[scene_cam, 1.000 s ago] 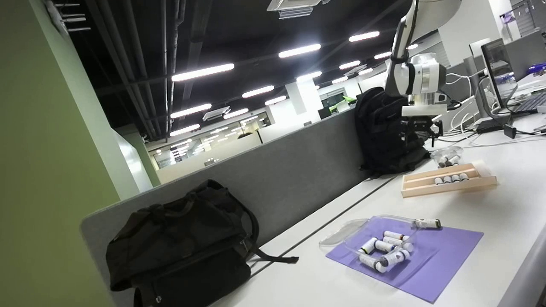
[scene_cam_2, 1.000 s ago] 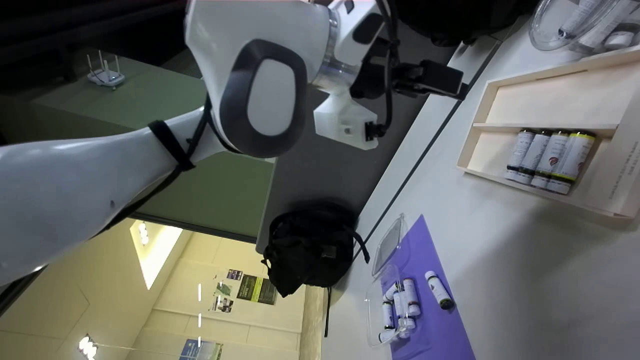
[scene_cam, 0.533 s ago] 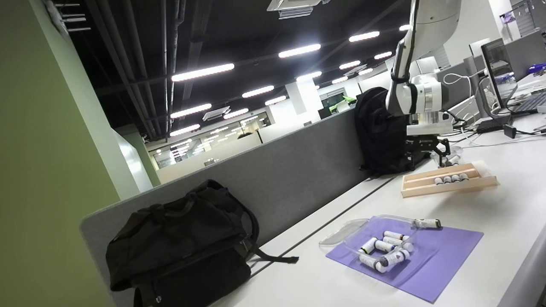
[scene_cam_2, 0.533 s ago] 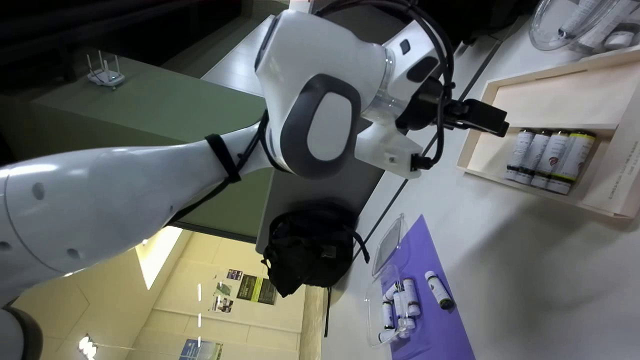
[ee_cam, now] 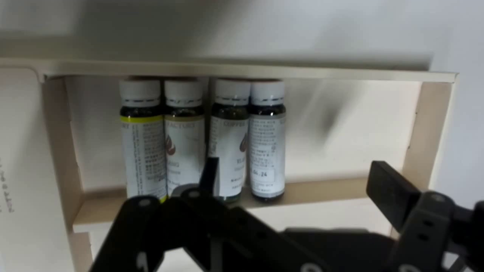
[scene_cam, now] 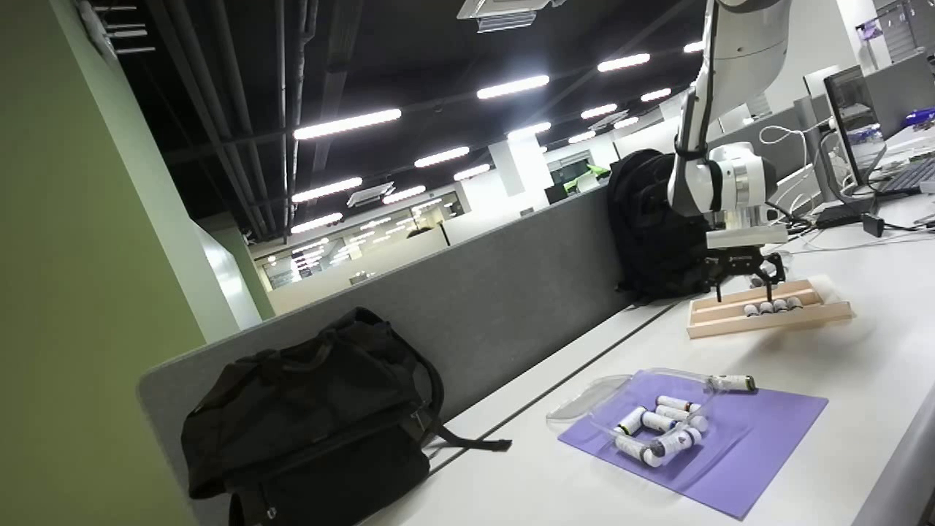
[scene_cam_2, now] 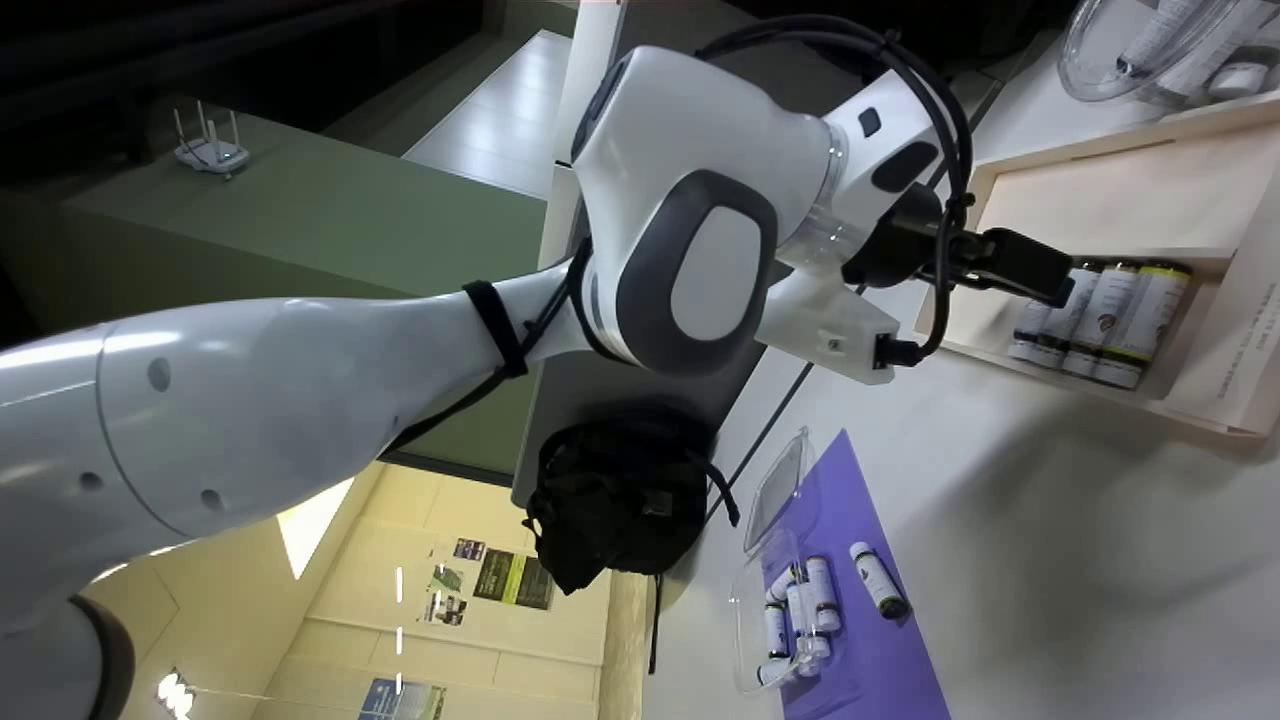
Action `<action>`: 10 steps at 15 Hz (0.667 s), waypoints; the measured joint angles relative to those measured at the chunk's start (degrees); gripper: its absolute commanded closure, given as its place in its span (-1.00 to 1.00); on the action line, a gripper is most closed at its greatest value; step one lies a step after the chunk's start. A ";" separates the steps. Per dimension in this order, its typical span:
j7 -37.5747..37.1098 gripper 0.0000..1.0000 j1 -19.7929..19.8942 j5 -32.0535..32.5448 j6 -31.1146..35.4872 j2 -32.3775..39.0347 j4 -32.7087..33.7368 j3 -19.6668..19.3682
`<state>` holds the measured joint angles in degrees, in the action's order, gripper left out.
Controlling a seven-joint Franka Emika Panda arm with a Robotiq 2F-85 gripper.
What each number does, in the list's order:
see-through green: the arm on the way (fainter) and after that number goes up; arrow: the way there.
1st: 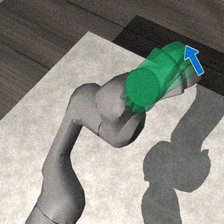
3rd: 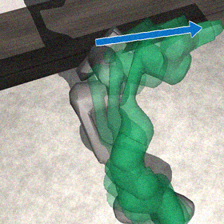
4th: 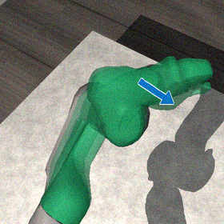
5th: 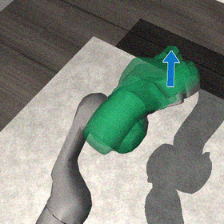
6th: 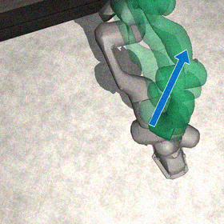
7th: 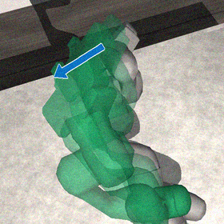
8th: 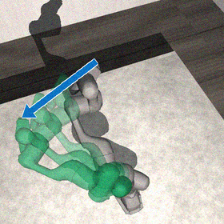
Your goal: Remove one of the bottles from the tray and place it in the container
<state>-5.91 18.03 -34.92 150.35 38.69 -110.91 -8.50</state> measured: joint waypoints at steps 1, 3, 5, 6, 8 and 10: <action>0.30 -1.00 0.41 -0.14 0.37 0.09 0.00 0.62; 1.42 -1.00 1.63 -0.71 1.06 0.09 0.03 2.33; 3.12 -1.00 2.85 -1.64 1.84 0.09 0.03 4.05; 3.87 -1.00 3.27 -2.12 1.93 0.10 0.03 4.67; 4.79 -1.00 3.78 -2.39 1.94 0.15 0.03 5.45; 5.05 -1.00 3.88 -2.39 1.93 0.38 0.03 5.73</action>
<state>-0.86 21.91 -37.31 152.28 39.07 -110.88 -2.77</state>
